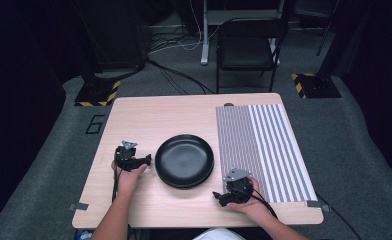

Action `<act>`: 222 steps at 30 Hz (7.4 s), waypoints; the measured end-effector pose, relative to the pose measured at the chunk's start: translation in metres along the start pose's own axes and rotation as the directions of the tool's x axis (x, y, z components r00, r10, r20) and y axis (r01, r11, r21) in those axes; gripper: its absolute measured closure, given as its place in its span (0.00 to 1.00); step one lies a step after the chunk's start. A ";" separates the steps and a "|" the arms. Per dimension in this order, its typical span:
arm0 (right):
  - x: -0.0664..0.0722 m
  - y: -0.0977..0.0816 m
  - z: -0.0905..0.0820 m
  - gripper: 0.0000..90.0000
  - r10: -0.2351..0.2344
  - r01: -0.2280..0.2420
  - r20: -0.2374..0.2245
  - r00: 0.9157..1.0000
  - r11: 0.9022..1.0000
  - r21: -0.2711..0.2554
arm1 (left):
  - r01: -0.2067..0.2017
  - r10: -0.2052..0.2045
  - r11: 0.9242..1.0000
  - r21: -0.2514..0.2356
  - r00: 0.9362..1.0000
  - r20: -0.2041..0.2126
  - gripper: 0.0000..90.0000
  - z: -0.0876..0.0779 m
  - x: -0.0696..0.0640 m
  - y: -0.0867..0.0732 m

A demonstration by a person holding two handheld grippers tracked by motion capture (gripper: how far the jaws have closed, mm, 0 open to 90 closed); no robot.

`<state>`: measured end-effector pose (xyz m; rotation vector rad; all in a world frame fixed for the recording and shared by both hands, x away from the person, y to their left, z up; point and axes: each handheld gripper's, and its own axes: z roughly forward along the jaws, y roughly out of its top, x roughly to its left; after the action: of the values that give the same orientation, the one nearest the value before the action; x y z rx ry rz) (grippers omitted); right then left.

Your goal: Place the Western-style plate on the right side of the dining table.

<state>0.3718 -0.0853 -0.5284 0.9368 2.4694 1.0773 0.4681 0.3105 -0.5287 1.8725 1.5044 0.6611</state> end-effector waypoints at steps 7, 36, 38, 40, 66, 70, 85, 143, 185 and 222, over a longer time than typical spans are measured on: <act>-0.002 -0.001 -0.001 0.26 0.014 -0.014 0.021 1.000 1.000 -0.020 | 0.013 -0.013 1.000 -0.017 1.000 -0.013 0.29 -0.002 0.001 -0.001; -0.003 0.007 -0.008 0.46 0.052 -0.051 0.027 0.998 0.998 -0.031 | 0.017 -0.016 1.000 -0.013 0.999 0.044 0.51 -0.020 -0.006 0.003; -0.004 0.008 -0.009 0.47 0.070 -0.070 0.011 0.997 0.997 -0.035 | 0.013 -0.013 1.000 0.004 0.999 0.049 0.51 -0.020 -0.005 0.002; -0.005 0.008 -0.011 0.47 0.084 -0.084 -0.006 0.996 0.996 -0.036 | 0.010 -0.010 1.000 0.002 0.999 0.048 0.51 -0.021 -0.005 0.002; -0.025 0.030 -0.022 0.52 0.107 -0.106 0.011 0.994 0.992 -0.065 | 0.044 -0.042 0.999 -0.016 0.995 0.091 0.58 -0.032 -0.008 0.005; -0.025 0.032 -0.022 0.53 0.109 -0.109 0.004 0.994 0.992 -0.064 | 0.055 -0.053 0.998 -0.012 0.993 0.101 0.58 -0.033 -0.009 0.005; -0.031 0.044 -0.016 0.56 0.121 -0.120 0.003 0.993 0.991 -0.066 | 0.064 -0.057 0.997 -0.052 0.991 0.124 0.56 -0.045 -0.010 0.011; -0.059 0.066 0.010 0.54 0.296 -0.296 -0.011 0.955 0.950 -0.099 | 0.220 -0.241 0.971 0.097 0.898 0.368 0.83 -0.049 -0.030 0.012; -0.064 0.065 0.021 0.70 0.462 -0.468 -0.109 0.880 0.882 -0.045 | 0.191 -0.219 0.975 0.111 0.908 0.357 0.82 -0.035 -0.056 0.017; -0.042 0.050 -0.009 0.65 0.481 -0.490 -0.123 0.868 0.870 -0.053 | 0.191 -0.197 0.980 0.052 0.923 0.329 0.74 -0.025 -0.071 0.013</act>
<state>0.4212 -0.0923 -0.4855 1.5679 2.2982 1.4017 0.4430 0.2433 -0.5012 1.7160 1.4487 0.2232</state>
